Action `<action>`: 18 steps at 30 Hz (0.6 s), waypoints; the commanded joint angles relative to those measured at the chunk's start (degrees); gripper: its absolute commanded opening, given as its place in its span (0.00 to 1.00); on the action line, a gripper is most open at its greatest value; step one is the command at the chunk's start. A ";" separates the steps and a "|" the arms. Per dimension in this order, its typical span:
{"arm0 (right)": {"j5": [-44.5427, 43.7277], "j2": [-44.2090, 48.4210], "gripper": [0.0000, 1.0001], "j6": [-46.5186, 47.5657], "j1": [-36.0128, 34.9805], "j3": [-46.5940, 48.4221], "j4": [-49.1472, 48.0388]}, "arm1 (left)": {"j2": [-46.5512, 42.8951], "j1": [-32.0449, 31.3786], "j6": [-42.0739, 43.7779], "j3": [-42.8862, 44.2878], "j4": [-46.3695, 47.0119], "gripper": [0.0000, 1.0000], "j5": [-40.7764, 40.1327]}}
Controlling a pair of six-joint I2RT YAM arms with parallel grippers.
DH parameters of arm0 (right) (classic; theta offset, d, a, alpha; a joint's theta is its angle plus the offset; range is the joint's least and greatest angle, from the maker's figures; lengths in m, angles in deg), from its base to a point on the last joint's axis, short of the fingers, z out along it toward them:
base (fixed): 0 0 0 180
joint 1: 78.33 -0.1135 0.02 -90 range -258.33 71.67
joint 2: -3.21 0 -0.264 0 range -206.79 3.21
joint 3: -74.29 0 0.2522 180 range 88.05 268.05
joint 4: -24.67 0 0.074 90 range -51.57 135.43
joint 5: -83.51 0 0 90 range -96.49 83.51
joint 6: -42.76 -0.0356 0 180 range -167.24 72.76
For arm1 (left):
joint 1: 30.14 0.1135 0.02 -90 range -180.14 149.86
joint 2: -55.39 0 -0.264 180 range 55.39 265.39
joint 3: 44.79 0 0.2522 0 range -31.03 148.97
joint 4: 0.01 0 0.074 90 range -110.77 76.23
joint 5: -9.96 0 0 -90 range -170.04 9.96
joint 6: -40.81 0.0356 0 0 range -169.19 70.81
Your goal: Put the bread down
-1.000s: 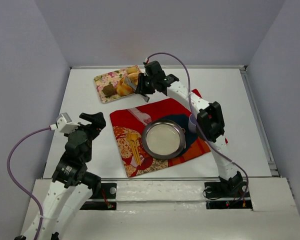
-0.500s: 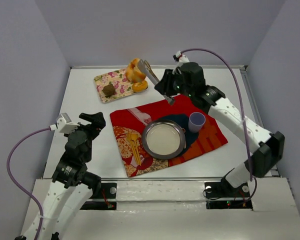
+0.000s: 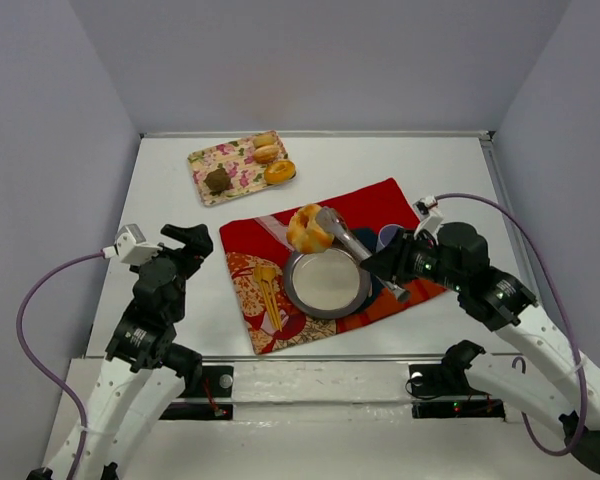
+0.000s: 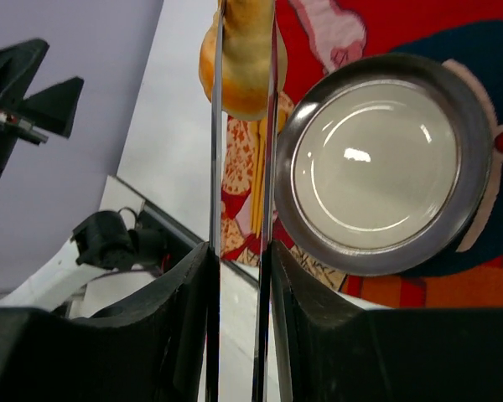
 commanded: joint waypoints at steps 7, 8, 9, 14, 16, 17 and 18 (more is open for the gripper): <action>8.03 -8.52 0.07 -3.14 -0.51 -2.32 7.57 | 0.27 -0.11 -0.32 -0.71 2.30 0.99 -2.16; 7.68 -8.96 0.07 -3.14 -0.51 -2.24 7.93 | 0.27 -0.11 -0.41 -0.89 2.39 0.99 -2.16; 7.24 -8.88 0.07 -3.06 -0.51 -2.24 8.28 | 0.18 -0.11 -0.41 -0.80 2.48 0.99 -2.25; 1.36 -8.70 0.33 -3.67 -0.51 -1.36 13.11 | 0.62 -0.11 -0.24 -0.80 2.66 0.99 -2.42; -0.67 -8.35 0.49 -3.76 -0.51 -0.48 14.78 | 0.97 -0.11 -0.24 -0.54 2.31 0.99 -2.69; -1.20 -7.91 0.53 -3.67 -0.51 -0.22 14.87 | 1.15 -0.11 -0.24 -0.45 2.22 0.99 -2.60; -1.55 -7.91 0.54 -3.58 -0.51 -0.04 14.96 | 1.15 -0.11 -0.24 -0.45 2.22 0.99 -2.51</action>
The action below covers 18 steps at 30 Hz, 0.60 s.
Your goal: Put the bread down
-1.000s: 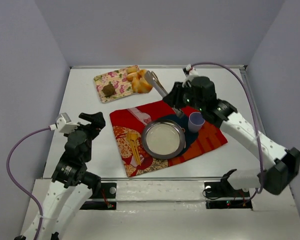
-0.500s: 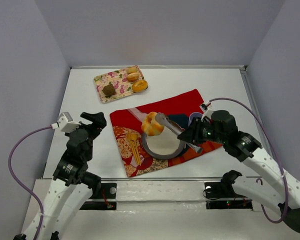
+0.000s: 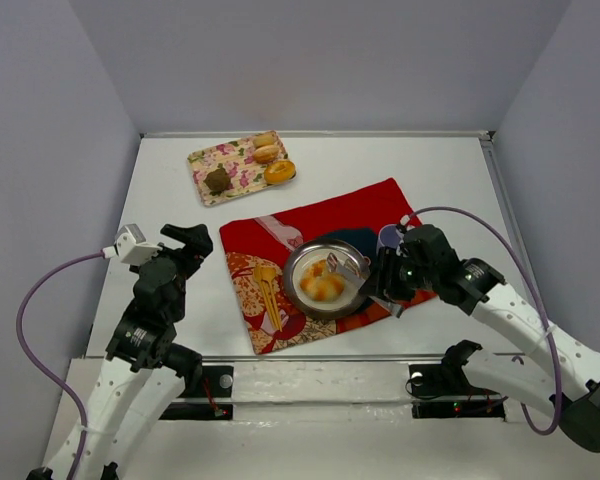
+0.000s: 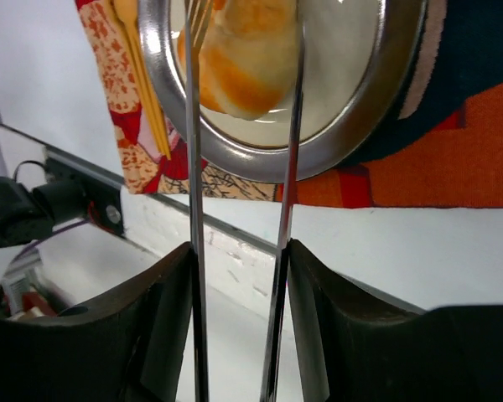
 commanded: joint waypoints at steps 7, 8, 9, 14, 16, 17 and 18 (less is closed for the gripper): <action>-5.39 0.75 0.56 1.60 -0.47 4.93 2.20 | 0.36 -0.11 -0.06 -0.34 2.17 0.99 -2.25; -6.00 0.48 0.56 1.78 -0.47 5.72 2.20 | 0.27 -0.11 -0.06 -0.43 2.26 0.99 -2.16; -6.35 0.22 0.56 1.95 -0.47 6.16 2.11 | 0.27 -0.11 -0.15 -0.43 2.26 0.99 -2.08; -9.25 -2.33 0.56 5.02 -0.47 11.34 2.72 | 0.09 -0.11 0.03 -0.43 2.17 0.99 -1.90; -11.80 -4.17 0.56 7.65 -0.47 14.84 2.90 | 0.09 -0.11 -0.06 -0.43 2.09 0.99 -1.90; -14.76 -4.88 0.56 8.63 -0.47 15.82 2.99 | 0.01 -0.11 0.03 -0.43 2.08 0.99 -1.81; -16.97 -6.28 0.55 8.98 -0.47 16.61 3.08 | 0.01 -0.11 0.03 -0.34 2.17 0.99 -1.81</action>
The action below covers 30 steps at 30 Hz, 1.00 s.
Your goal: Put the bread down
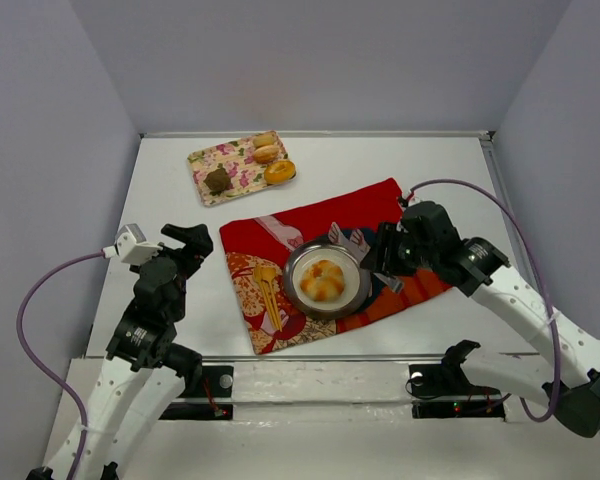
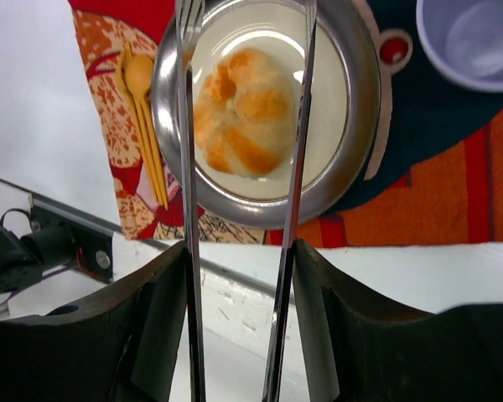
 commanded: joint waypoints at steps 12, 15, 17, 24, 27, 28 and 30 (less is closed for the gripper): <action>-9.15 -16.96 0.52 7.46 -0.47 18.55 -10.37 | -0.78 -0.11 -0.17 -0.34 1.67 0.99 -1.97; -8.72 -23.19 0.52 6.93 -0.47 21.20 -13.81 | -0.87 -0.11 -0.08 -0.60 2.28 0.99 -1.53; -9.93 -29.15 0.52 5.79 -0.47 25.50 -15.13 | -0.96 -0.11 0.01 -0.52 2.20 0.99 -1.35; -7.75 -44.28 0.52 2.80 0.06 39.91 -17.86 | -1.05 -0.11 -0.08 -0.60 2.28 0.99 -1.26; -7.31 -50.27 0.52 1.30 1.19 44.92 -17.69 | -1.14 -0.11 -0.08 -0.60 2.28 0.99 -1.26; -7.31 -51.41 0.52 0.86 1.81 45.89 -17.69 | -1.05 -0.11 0.01 -0.60 2.28 0.99 -1.26; -8.09 -54.84 0.54 0.33 1.82 48.97 -17.69 | -1.14 -0.11 -0.17 -0.69 2.46 0.99 -1.35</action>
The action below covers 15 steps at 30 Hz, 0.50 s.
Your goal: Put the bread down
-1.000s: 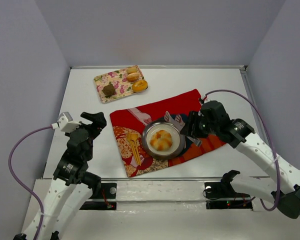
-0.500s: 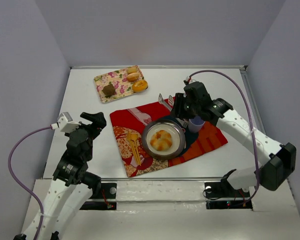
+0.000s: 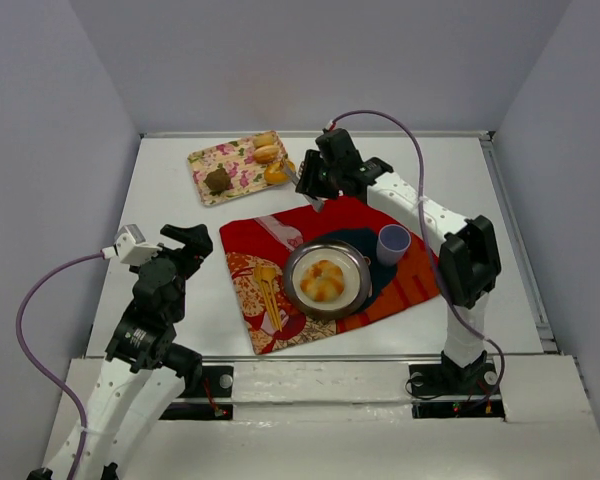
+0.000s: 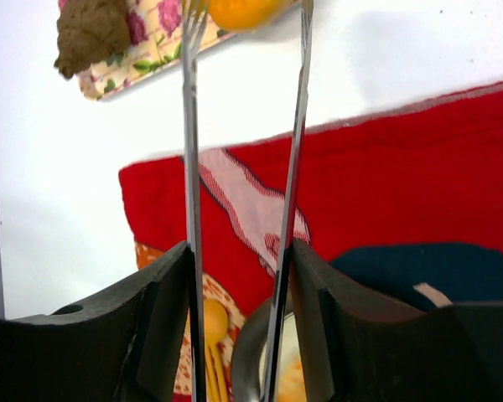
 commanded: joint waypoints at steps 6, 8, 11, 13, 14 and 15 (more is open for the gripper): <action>-1.02 -10.59 0.55 -3.52 1.16 12.48 -1.57 | -0.74 -0.11 -0.06 -0.69 2.37 0.99 -1.59; -1.46 -11.74 0.56 -3.96 1.69 14.42 -0.51 | -1.00 -0.11 -0.15 -0.69 2.28 0.99 -1.68; -0.23 -13.15 0.56 -3.96 1.69 15.56 -0.43 | -1.27 -0.11 -0.24 -0.87 2.46 0.99 -1.77; 0.38 -14.21 0.56 -3.44 1.69 16.70 -0.43 | -1.36 -0.11 -0.15 -0.87 2.55 0.99 -1.77; 1.08 -14.56 0.56 -3.43 1.69 17.14 -0.43 | -1.27 -0.11 -0.15 -0.87 2.46 0.99 -1.77; 1.35 -15.08 0.55 -3.43 1.69 17.49 -0.34 | -1.18 -0.11 -0.15 -0.87 2.37 0.99 -1.77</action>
